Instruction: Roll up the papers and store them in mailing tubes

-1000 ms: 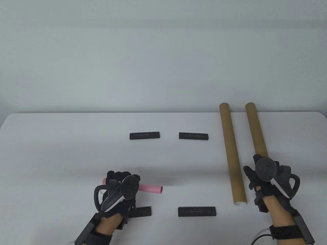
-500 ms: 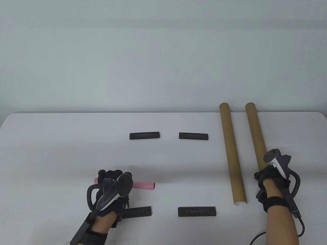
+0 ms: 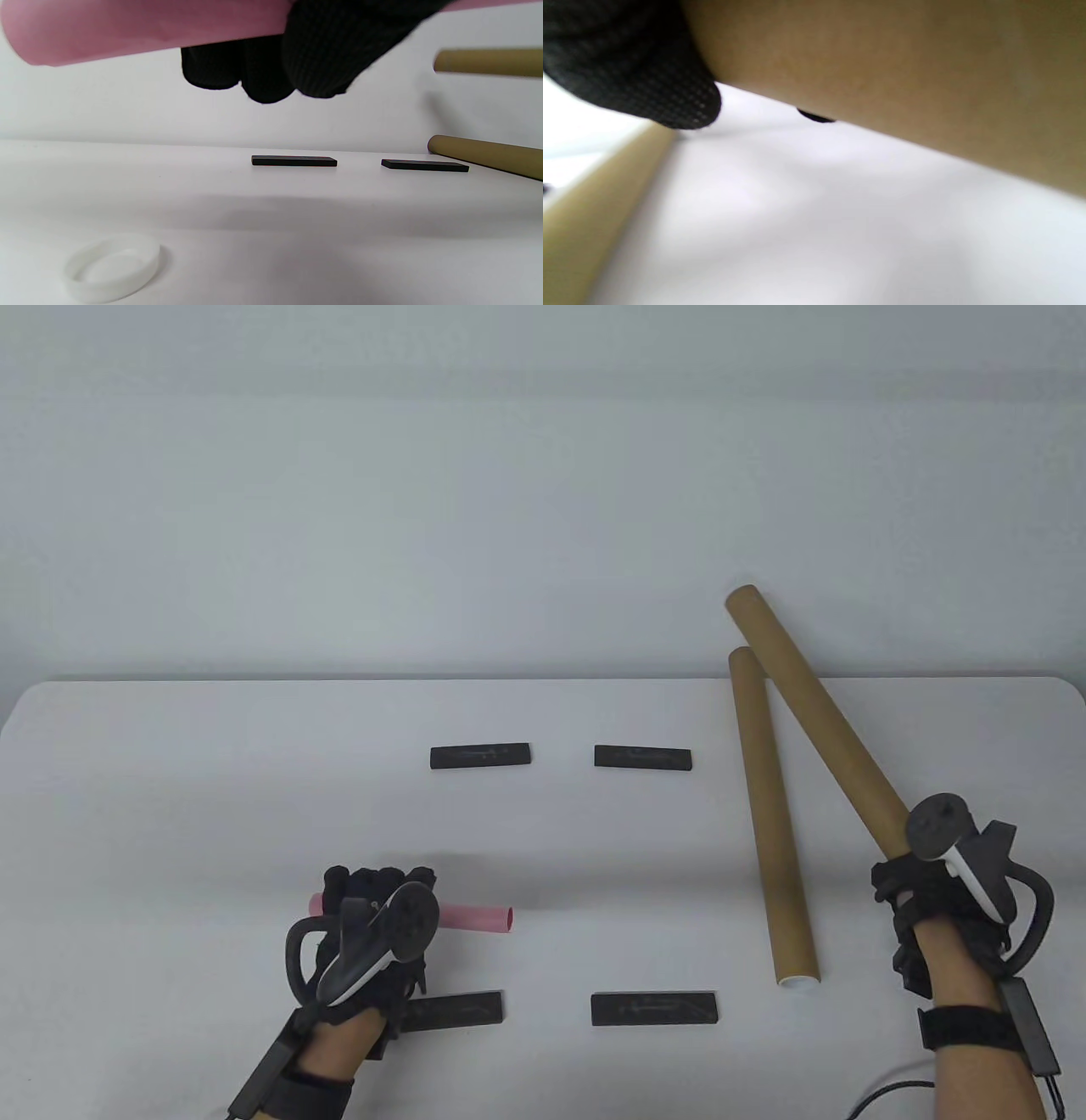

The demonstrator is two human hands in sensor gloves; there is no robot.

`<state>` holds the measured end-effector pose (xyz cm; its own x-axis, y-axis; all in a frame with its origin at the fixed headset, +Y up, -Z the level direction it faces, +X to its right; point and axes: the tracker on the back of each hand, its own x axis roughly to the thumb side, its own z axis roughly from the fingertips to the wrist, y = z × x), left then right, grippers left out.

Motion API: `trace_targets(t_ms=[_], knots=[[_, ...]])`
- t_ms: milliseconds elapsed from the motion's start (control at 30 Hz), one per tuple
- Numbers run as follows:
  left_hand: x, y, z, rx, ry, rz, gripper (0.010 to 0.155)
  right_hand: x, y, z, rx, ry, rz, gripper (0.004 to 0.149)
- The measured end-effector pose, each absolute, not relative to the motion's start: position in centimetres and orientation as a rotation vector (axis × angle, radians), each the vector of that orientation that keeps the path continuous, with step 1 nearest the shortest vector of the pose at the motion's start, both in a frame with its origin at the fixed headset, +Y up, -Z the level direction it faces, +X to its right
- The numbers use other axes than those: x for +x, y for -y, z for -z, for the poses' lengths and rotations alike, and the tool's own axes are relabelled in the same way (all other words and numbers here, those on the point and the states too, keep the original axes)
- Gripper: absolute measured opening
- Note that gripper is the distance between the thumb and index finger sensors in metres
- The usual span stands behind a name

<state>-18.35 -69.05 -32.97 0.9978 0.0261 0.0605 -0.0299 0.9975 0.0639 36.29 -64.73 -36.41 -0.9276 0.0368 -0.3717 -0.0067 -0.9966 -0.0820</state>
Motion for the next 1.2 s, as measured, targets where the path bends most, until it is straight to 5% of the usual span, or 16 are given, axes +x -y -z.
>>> trace_targets(t_ms=[133, 233, 367, 900, 1200], knots=[[-18.4, 68.9, 32.8, 0.081, 0.060, -0.045, 0.050, 32.9, 63.0, 33.1, -0.202, 0.451, -3.177, 0.072], [-18.9, 68.8, 32.9, 0.089, 0.045, -0.039, 0.050, 31.5, 63.9, 31.3, -0.102, 0.743, -3.182, 0.067], [-20.1, 68.5, 33.1, 0.121, 0.003, -0.062, 0.045, 31.7, 64.3, 30.2, 0.122, 0.846, -3.198, 0.065], [-22.3, 66.4, 32.7, 0.268, -0.097, -0.068, 0.044, 31.7, 64.6, 29.7, 0.394, 0.791, -3.202, 0.064], [-18.2, 66.4, 31.5, 0.297, 0.113, 0.044, 0.052, 30.5, 64.7, 29.7, 0.436, 0.772, -3.203, 0.064]])
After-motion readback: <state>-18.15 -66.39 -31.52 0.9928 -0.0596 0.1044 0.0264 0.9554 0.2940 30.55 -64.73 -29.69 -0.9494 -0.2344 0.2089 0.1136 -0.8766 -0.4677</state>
